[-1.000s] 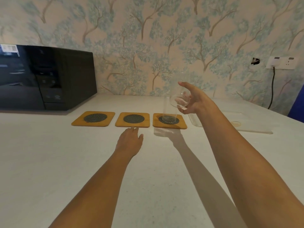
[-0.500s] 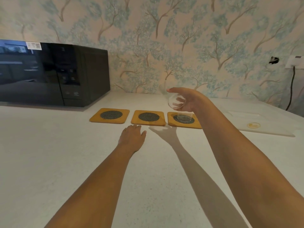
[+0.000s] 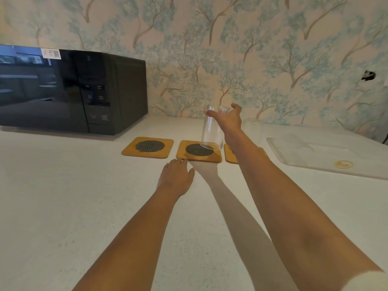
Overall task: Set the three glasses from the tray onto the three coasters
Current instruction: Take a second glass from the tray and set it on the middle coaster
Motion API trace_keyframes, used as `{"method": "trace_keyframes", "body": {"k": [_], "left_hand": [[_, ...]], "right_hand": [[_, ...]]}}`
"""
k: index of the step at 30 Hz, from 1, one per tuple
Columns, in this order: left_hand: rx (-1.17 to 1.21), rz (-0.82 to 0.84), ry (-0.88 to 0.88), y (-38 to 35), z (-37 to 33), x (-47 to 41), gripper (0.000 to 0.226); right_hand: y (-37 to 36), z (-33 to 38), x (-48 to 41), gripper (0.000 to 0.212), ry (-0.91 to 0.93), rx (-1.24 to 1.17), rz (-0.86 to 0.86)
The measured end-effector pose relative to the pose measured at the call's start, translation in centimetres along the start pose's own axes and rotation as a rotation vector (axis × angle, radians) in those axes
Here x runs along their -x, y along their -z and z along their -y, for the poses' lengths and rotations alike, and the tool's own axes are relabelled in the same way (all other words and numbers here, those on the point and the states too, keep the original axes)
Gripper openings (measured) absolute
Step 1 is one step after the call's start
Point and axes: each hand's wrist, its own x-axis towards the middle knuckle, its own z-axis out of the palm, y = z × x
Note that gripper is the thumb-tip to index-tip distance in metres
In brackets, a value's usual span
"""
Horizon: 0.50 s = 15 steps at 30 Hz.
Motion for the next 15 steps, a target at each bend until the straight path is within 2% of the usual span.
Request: {"method": "trace_keyframes", "body": {"k": [6, 15], "left_hand": [[-0.011, -0.018, 0.009, -0.6, 0.3, -0.4, 0.054], [-0.009, -0.034, 0.03, -1.1, 0.4, -0.7, 0.057]], "right_hand": [[-1.9, -1.0, -1.4, 0.08, -0.018, 0.02, -0.023], [-3.8, -2.7, -2.5, 0.079, -0.007, -0.086, 0.032]]}}
